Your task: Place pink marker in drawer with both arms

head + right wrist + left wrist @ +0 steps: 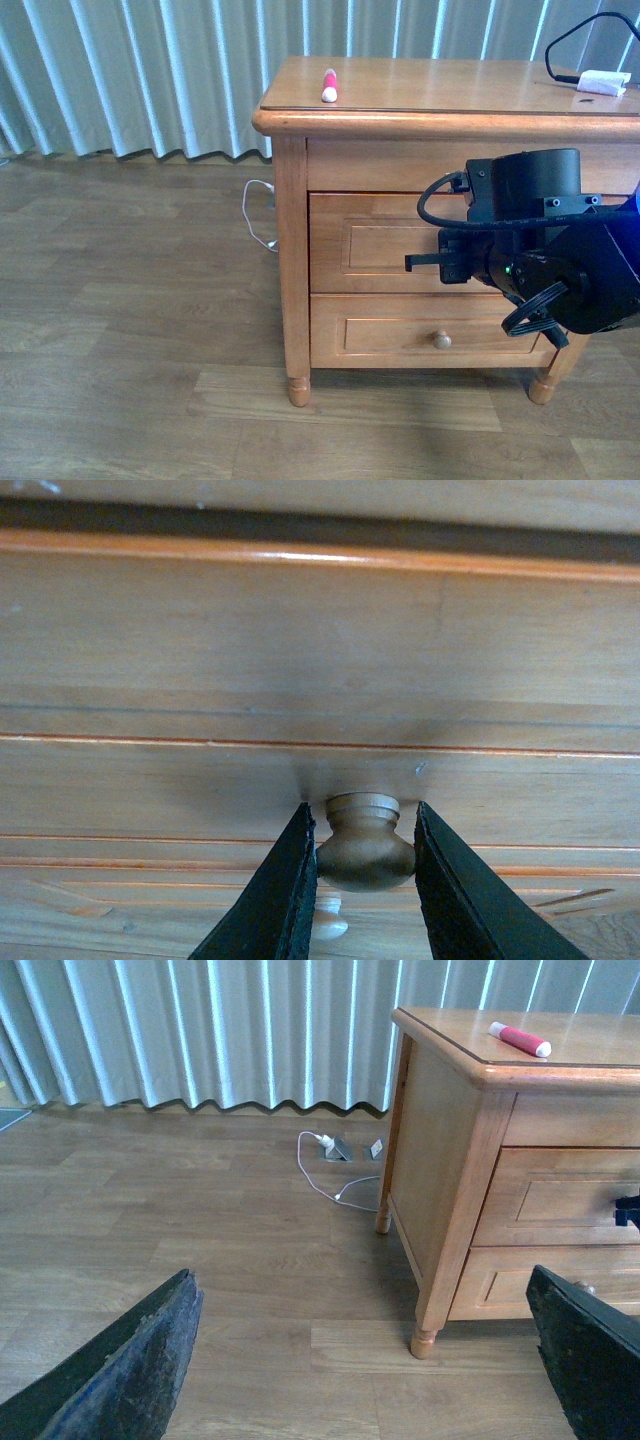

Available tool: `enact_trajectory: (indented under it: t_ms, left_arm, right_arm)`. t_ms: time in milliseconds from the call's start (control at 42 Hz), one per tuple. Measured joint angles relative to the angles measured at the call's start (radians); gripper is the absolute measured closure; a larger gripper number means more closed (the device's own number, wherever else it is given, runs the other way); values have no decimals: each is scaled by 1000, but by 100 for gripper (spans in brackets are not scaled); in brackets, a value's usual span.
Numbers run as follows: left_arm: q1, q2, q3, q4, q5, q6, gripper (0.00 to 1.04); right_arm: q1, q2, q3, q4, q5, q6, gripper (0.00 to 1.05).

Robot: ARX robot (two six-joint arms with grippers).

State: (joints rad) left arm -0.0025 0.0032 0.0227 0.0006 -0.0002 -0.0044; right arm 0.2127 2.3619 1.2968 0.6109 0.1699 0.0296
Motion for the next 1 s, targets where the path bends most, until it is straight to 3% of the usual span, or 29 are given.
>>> enact_trajectory:
  t_ms: [119,572,739,834,1001]
  left_arm:
    - [0,0,0,0,0,0,6]
    - [0,0,0,0,0,0,6]
    - [0,0,0,0,0,0,6]
    - [0,0,0,0,0,0,6]
    - [0,0,0,0,0,0,6]
  right_arm:
    - [-2,-13,-58,67,-18,-3,81]
    - [5,-266,-607,332,-84,36,81]
    - [2,-349,-751,367,-75,77,60]
    - [-9,-456,-838,355,-74,101,41]
    - [-32,-772,-961,168,-124,126,8]
